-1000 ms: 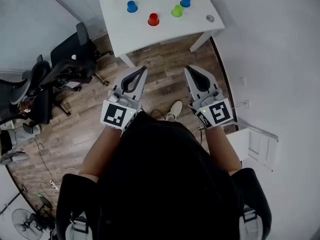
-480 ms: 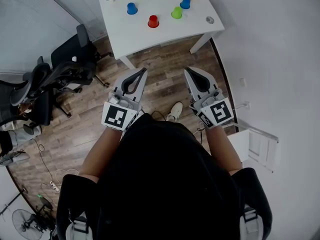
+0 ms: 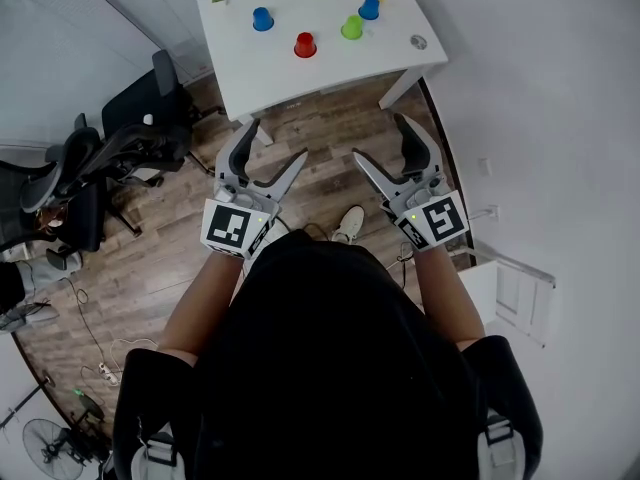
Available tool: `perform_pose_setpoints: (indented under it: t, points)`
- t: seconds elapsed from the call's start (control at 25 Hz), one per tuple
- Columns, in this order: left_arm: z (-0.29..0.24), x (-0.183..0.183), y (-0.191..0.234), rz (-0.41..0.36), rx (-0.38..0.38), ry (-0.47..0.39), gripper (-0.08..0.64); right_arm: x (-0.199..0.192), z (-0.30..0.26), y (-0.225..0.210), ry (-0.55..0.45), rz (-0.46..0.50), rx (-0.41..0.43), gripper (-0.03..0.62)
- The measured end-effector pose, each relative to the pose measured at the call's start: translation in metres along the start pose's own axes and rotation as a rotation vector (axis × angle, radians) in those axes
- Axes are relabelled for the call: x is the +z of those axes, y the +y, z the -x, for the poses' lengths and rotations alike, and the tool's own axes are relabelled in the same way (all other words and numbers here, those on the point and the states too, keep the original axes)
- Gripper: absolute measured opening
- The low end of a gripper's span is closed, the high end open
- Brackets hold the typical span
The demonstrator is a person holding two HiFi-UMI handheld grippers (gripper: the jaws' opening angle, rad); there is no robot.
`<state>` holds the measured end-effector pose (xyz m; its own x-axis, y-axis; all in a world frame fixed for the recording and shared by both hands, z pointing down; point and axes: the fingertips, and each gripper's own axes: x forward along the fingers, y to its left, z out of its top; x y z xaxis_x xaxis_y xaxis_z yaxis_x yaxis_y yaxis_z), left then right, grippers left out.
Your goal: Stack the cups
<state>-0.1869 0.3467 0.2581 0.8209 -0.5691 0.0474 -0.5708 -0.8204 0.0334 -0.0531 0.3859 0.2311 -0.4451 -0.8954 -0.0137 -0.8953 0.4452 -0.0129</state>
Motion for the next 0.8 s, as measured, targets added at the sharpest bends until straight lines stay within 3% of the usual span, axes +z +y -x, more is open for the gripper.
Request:
perform_pose_setpoints:
  t: [0.44, 0.8]
  points:
    - [-0.024, -0.003, -0.015, 0.005, 0.011, 0.013, 0.368, -0.007, 0.014, -0.027, 0.012, -0.012, 0.007, 0.371]
    - [-0.064, -0.006, -0.038, -0.007, 0.066, 0.036, 0.367, -0.014, 0.036, -0.079, 0.014, -0.025, 0.034, 0.364]
